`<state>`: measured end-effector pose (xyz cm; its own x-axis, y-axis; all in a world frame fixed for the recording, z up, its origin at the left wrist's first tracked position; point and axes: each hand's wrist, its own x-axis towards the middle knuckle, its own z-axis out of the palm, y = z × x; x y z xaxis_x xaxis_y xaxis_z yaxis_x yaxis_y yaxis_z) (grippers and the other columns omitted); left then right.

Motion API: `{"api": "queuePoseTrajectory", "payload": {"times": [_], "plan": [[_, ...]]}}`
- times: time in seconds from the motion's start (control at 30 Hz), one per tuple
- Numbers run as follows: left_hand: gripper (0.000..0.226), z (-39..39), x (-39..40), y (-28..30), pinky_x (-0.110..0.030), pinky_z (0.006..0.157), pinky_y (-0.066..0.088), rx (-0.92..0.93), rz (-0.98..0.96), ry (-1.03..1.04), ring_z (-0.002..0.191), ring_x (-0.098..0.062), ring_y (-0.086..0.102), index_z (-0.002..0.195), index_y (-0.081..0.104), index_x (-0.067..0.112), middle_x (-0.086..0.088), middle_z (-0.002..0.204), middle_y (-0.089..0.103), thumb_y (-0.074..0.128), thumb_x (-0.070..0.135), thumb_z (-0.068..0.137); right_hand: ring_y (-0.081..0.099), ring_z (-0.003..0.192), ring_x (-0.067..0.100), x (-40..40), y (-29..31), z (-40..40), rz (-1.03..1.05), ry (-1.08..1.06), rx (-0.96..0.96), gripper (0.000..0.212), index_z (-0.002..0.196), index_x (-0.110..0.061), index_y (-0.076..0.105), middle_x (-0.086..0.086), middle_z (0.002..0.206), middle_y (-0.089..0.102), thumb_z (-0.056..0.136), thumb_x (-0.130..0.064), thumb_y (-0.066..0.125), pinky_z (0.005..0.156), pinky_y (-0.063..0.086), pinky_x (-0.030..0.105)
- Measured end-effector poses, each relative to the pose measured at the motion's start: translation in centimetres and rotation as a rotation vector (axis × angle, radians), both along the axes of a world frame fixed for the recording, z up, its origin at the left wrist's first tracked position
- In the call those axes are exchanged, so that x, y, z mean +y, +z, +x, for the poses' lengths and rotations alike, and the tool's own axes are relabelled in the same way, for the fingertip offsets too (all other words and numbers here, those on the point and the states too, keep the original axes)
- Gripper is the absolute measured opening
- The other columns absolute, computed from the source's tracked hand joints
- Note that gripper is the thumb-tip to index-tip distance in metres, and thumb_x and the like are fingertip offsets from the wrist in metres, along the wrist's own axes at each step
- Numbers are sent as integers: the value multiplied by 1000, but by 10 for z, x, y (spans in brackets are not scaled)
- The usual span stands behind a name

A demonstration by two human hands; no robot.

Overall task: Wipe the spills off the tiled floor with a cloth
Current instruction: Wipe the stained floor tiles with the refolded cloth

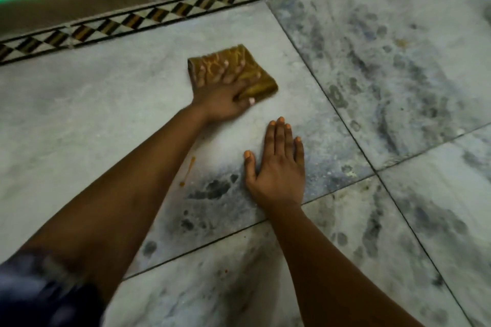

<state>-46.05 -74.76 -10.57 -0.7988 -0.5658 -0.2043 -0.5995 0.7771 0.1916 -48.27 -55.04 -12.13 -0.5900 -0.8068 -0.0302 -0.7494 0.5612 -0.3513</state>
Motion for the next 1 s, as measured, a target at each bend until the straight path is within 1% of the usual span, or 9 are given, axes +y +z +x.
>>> {"api": "queuePoseTrajectory", "payload": {"times": [0.1,0.17,0.37,0.47,0.57,0.7,0.8,0.9,1.0], "plan": [[65,63,12,2,-52,112,1,69,-65,-135,144,-21,9,140,19,51,8,157,13,27,72,79,-6,146,19,1,-1,0,10,-2,5,73,149,-11,-2,9,158,-3,94,-49,26,117,-8,35],[70,81,-13,9,-53,112,6,50,-75,-76,143,-21,14,139,24,51,6,156,19,27,76,74,-5,146,19,1,-2,0,0,1,5,73,150,-10,-1,9,158,-3,94,-50,25,117,-8,34],[74,-15,-62,5,-59,110,-9,-76,11,157,144,-31,-5,144,12,46,1,158,-3,31,78,79,-4,146,19,0,-3,0,6,-11,4,75,149,-11,0,9,158,-3,89,-51,18,116,-10,34],[66,-34,-32,1,-59,108,-10,-14,-4,22,144,-29,-4,144,15,46,2,158,1,31,71,85,-4,146,19,-1,-3,0,18,-12,21,74,149,-11,-1,9,158,-2,91,-51,22,116,-9,34],[60,18,-4,-1,-58,109,-7,99,-59,-118,145,-25,5,142,26,44,4,157,13,34,64,86,-3,146,20,1,0,0,19,-10,15,74,150,-10,0,10,158,-1,91,-50,21,116,-9,34],[64,73,-35,9,-51,114,15,161,23,-48,139,-26,28,138,40,30,-7,149,35,39,60,81,-4,146,19,1,-3,0,14,0,16,76,150,-10,-1,9,158,-3,89,-52,17,117,-10,34],[52,36,-69,15,-34,114,12,132,86,98,141,-27,23,141,37,23,-8,152,28,52,36,93,-5,146,20,1,-4,0,17,-2,25,74,149,-10,-2,10,158,-4,92,-51,19,117,-10,35],[53,-4,-59,10,-39,117,10,87,115,124,143,-27,15,144,31,25,-6,155,20,48,35,95,-4,146,20,1,-5,0,17,4,27,74,149,-9,-2,10,158,-3,95,-50,26,117,-9,35],[51,17,-30,11,-45,117,7,91,123,1,144,-26,10,144,30,30,-2,156,16,47,33,95,-4,146,20,1,-5,1,26,1,39,74,149,-9,-1,10,158,-3,95,-50,26,116,-9,36]]}}
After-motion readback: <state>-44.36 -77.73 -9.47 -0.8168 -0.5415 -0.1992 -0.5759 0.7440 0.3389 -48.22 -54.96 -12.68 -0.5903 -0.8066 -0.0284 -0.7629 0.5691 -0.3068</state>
